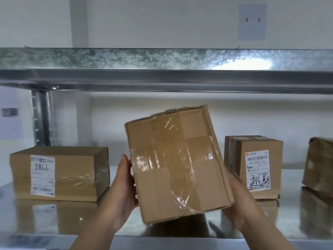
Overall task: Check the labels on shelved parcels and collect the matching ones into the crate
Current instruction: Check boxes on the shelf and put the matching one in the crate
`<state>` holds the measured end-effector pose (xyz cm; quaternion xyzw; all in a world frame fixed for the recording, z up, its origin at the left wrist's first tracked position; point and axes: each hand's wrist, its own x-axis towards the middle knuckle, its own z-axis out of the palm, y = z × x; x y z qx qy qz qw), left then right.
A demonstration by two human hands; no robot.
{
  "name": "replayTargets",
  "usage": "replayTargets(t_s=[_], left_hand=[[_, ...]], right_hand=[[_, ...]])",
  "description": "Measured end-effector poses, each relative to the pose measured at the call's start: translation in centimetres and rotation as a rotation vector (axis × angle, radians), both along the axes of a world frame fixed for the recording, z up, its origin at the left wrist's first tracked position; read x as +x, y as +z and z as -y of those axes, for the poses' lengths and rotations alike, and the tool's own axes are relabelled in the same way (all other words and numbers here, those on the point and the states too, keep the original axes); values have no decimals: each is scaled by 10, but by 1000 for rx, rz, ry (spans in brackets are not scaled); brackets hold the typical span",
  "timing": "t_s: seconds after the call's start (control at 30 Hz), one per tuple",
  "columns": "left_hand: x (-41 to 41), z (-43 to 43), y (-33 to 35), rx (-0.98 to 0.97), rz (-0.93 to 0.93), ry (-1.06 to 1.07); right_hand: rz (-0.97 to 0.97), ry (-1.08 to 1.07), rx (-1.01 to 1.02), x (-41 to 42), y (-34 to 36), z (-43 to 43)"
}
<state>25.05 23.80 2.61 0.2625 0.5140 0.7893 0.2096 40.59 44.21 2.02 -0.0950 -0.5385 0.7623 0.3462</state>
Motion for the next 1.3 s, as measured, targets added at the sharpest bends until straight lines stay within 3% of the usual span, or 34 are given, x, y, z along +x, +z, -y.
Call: replayTargets(t_s=[0.13,0.3,0.4,0.47,0.57,0.7,0.83,1.0,1.13,1.3], left_hand=[[2,7,0,80,97,-23],[-9,17,-13,237,40,-96],[-28,28,-15,341,-79,83],[-35,34,-8,300,-110,136],[-40,47,0,230,-99,14],[-21,48,32,-113,-314,-27],[-7,41,53,-296,-348,-132],[6,22,47,-187,-290,-92],[27,3,33,-120,-270,142],[24,-3,22,-129,-219,118]], right_hand=[[44,212,-152,1,1,20],[-10,249,-271,6,9,27],[-32,241,-252,13,13,24],[-50,227,-227,13,13,22],[-68,178,-176,14,15,18],[-75,107,-2,19,28,13],[-38,59,208,23,52,16],[16,-14,345,14,58,20],[11,-41,368,8,52,25],[45,-36,383,6,45,26]])
